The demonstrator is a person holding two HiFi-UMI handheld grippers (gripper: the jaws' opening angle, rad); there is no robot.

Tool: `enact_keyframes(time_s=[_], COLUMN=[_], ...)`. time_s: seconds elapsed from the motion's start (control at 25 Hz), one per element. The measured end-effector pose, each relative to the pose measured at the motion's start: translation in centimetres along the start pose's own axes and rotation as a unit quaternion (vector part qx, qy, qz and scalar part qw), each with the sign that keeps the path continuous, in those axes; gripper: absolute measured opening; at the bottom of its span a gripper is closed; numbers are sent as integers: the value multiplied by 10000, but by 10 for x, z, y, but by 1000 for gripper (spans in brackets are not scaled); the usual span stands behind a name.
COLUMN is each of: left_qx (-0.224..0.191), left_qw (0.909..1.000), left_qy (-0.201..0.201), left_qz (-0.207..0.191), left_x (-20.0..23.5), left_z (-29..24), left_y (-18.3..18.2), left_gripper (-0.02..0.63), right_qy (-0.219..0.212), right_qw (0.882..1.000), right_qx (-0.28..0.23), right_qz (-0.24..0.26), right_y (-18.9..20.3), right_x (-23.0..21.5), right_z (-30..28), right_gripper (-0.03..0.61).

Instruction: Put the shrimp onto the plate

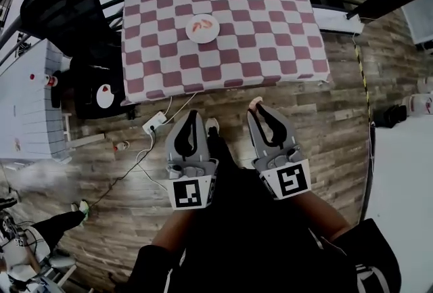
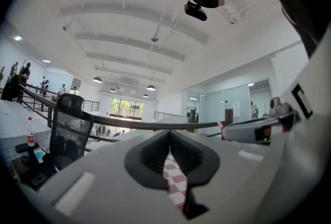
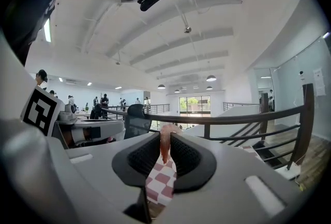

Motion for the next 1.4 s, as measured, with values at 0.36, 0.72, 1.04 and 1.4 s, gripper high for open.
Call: enact_keyframes(time_s=[0.36,0.72,1.04,1.4], left_qx=[-69,216,-1,160], left_qw=[10000,9995,9970,9941], left_qy=[-33,-184,-709,-991], left_qz=[-30,-154,-312,-412], left_x=[60,63,44,35], left_z=[-69,-96,-114,-115], left_y=[7,14,12,14], left_gripper=[9,9,9,9], right_qy=[-41,-360,-1086,-1877], right_qw=[10000,9992,9937,9790], right_qx=[-48,-4,150,661], right_qz=[68,-181,-222,-431], right_y=[-1,7,12,43], right_x=[-10,-26,-42,-46], right_z=[-100,-147,-163,-188], right_gripper=[60,60,60,60])
Point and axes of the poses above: the fingertips, and each gripper's own axes: z backward along the fingers, x to its left, y out of its underside, the point moved 6 cm from there along z, backward along the fingers, and after that the axes turned 15 degrees about -x, right-handed, at the moved point
